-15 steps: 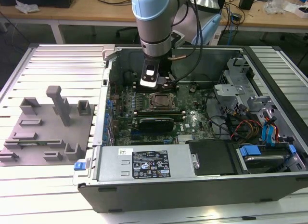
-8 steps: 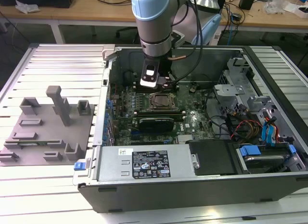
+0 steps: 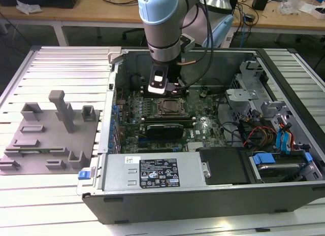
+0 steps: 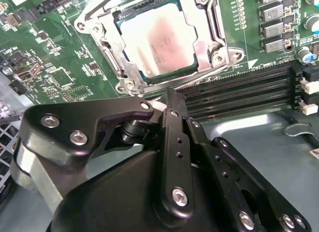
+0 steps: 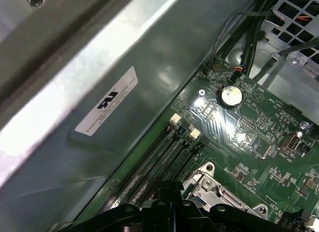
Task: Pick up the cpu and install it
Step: 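Install the first cpu locking lever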
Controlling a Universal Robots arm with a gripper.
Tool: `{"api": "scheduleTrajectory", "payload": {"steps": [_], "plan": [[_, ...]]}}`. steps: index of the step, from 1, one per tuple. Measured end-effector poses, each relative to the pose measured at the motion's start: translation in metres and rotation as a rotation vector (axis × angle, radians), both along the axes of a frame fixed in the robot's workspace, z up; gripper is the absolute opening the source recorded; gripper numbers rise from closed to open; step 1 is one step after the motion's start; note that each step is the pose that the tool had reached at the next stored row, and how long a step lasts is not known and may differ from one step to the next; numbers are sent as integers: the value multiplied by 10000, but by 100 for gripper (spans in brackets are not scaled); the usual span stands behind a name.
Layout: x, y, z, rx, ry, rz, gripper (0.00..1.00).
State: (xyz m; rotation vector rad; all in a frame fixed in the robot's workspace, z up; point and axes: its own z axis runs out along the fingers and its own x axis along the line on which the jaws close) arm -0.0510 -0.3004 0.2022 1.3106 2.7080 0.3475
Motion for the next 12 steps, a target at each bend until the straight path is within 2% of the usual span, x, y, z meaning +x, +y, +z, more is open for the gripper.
{"api": "scheduleTrajectory", "payload": {"steps": [12], "plan": [[1,-21,1,20,1,0,11]]}}
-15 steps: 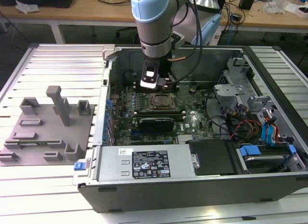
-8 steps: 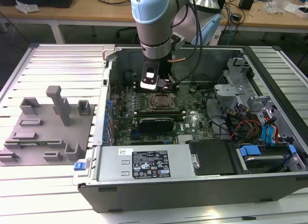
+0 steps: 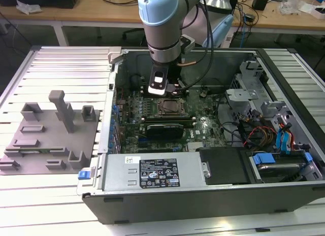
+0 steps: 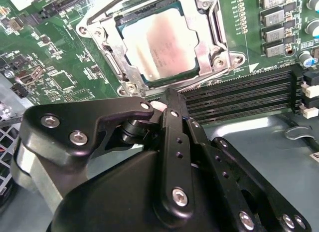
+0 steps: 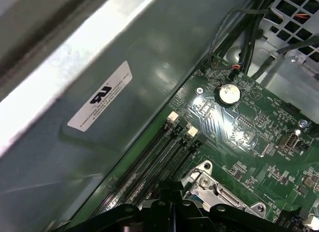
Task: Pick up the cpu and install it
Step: 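Install the first cpu locking lever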
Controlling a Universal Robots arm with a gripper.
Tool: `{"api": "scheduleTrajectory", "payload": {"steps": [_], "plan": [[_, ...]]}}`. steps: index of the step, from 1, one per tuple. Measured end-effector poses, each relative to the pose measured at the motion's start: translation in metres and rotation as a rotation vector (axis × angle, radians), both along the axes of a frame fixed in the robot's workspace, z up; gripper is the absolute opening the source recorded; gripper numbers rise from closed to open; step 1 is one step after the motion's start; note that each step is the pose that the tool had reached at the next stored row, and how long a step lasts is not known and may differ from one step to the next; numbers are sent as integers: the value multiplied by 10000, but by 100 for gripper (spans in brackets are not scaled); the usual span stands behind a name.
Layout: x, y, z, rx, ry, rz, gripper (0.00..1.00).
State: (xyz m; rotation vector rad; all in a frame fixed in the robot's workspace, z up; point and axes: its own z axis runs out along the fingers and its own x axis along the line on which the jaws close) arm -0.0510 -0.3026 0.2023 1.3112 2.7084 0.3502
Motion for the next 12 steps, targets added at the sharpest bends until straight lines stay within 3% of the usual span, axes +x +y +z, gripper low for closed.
{"api": "scheduleTrajectory", "payload": {"steps": [12], "plan": [[0,56,41,17,0,14,11]]}}
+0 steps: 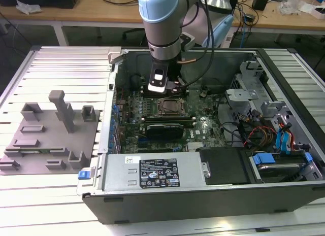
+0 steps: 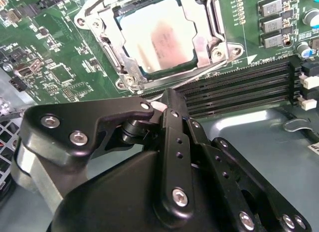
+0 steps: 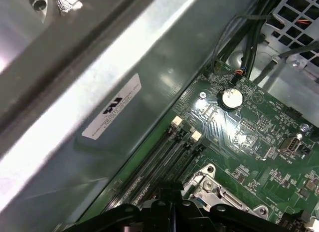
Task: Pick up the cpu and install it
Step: 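Install the first cpu locking lever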
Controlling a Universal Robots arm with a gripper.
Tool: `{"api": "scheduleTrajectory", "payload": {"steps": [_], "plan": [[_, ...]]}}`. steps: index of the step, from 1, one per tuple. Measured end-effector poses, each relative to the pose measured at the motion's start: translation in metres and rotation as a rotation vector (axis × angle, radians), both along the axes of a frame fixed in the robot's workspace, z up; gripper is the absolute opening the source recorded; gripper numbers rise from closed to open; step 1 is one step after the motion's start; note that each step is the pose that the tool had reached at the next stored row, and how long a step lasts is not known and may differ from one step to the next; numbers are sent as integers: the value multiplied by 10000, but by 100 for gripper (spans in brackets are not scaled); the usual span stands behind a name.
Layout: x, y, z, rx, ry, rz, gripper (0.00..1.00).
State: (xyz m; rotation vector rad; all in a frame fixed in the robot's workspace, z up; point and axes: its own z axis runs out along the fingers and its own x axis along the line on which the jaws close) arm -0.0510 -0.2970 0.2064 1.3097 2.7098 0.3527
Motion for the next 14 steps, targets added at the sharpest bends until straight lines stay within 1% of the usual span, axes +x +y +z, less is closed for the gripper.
{"api": "scheduleTrajectory", "payload": {"steps": [6,14], "plan": [[0,3,3,-17,-1,10,11],[0,1,-25,-116,-11,14,11]]}}
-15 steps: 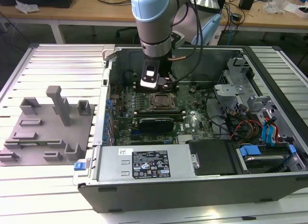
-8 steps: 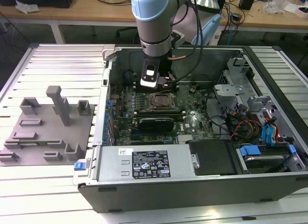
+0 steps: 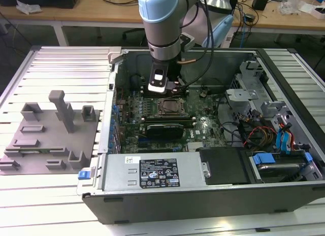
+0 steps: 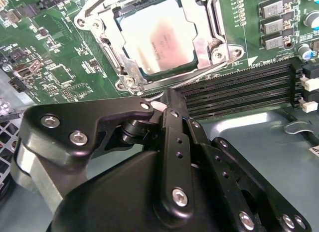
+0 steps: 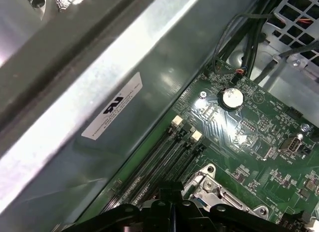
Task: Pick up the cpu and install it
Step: 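Install the first cpu locking lever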
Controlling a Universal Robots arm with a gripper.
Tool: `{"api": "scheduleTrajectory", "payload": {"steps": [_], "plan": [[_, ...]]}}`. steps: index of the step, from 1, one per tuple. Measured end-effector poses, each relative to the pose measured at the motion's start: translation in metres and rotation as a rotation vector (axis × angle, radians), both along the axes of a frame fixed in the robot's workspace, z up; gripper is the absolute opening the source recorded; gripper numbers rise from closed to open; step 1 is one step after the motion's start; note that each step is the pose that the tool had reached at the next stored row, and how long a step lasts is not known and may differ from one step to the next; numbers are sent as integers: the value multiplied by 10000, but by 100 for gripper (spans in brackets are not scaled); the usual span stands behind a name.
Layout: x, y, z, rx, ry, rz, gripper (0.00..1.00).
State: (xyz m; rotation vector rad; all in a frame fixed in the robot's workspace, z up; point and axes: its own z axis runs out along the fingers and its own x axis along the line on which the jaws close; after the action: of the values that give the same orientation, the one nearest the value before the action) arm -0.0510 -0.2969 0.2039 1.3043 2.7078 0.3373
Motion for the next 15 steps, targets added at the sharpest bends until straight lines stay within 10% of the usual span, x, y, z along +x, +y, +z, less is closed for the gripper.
{"api": "scheduleTrajectory", "payload": {"steps": [10,15], "plan": [[111,-13,-58,-209,-13,36,11],[147,-12,29,-208,-13,44,11]]}}
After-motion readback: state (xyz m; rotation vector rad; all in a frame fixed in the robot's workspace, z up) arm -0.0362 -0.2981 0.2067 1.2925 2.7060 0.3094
